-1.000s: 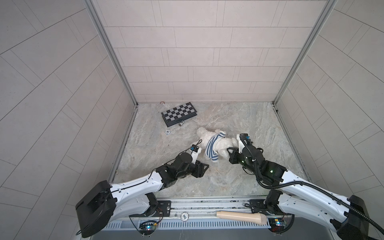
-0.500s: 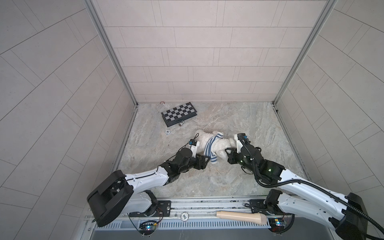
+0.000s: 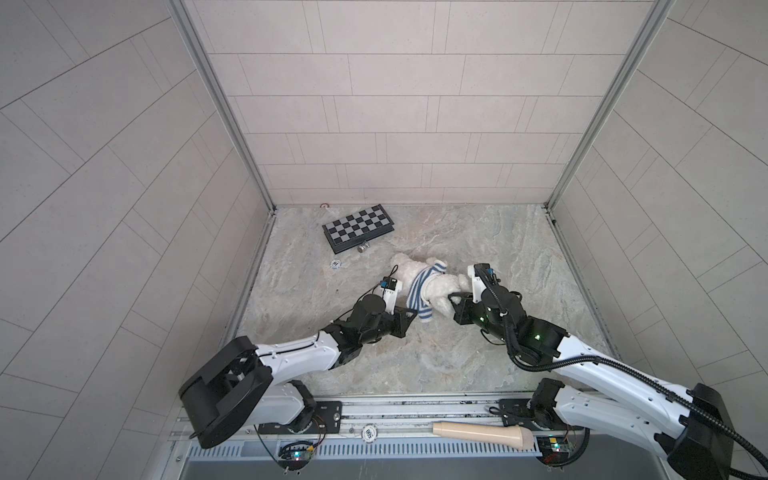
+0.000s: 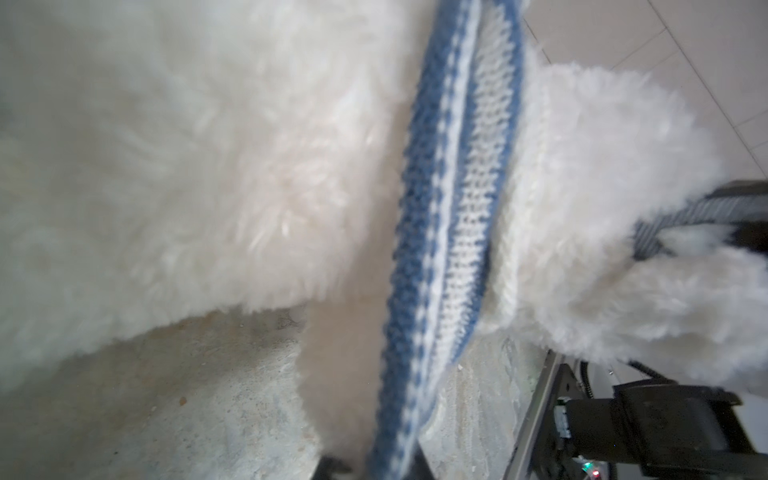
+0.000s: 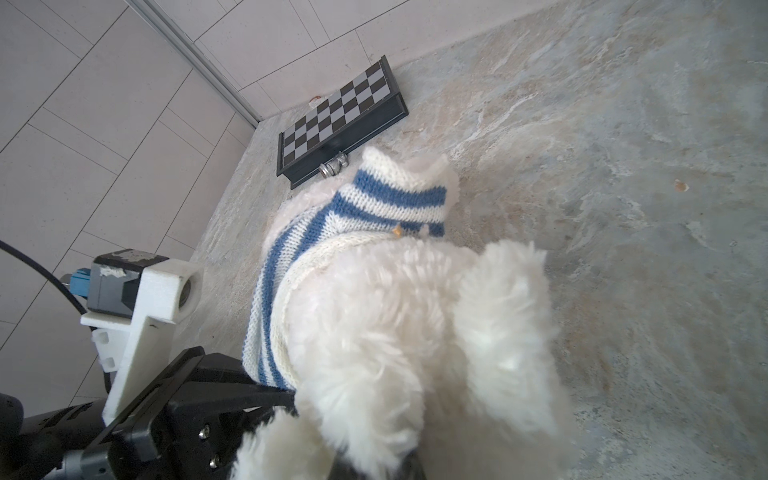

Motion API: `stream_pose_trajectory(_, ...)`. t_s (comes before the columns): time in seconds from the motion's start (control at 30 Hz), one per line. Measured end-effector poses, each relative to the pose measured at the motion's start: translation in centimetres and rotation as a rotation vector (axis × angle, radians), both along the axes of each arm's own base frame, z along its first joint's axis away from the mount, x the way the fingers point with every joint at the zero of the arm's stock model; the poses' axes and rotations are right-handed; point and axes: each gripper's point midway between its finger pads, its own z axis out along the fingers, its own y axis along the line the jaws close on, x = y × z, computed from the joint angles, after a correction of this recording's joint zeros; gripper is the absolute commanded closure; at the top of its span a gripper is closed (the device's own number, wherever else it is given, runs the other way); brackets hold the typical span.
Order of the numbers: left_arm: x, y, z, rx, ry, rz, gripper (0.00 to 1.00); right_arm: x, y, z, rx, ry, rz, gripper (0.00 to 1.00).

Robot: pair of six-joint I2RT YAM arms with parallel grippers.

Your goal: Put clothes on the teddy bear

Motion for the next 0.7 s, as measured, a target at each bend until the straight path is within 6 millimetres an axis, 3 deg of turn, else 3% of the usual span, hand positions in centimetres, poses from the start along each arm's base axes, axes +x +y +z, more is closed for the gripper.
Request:
stream_pose_trajectory(0.23,-1.3,0.8,2.1,0.031,-0.005,-0.052,1.0,0.1,0.0,0.1,-0.024,-0.021,0.032,0.57)
stream_pose_trajectory(0.5,-3.3,1.0,3.8,0.086,0.057,-0.182,1.0,-0.3,0.3,1.5,-0.163,-0.142,0.184,0.31)
stream_pose_trajectory(0.7,-4.4,1.8,4.0,0.141,0.123,-0.249,1.0,-3.1,0.8,2.5,-0.197,-0.326,0.374,0.22)
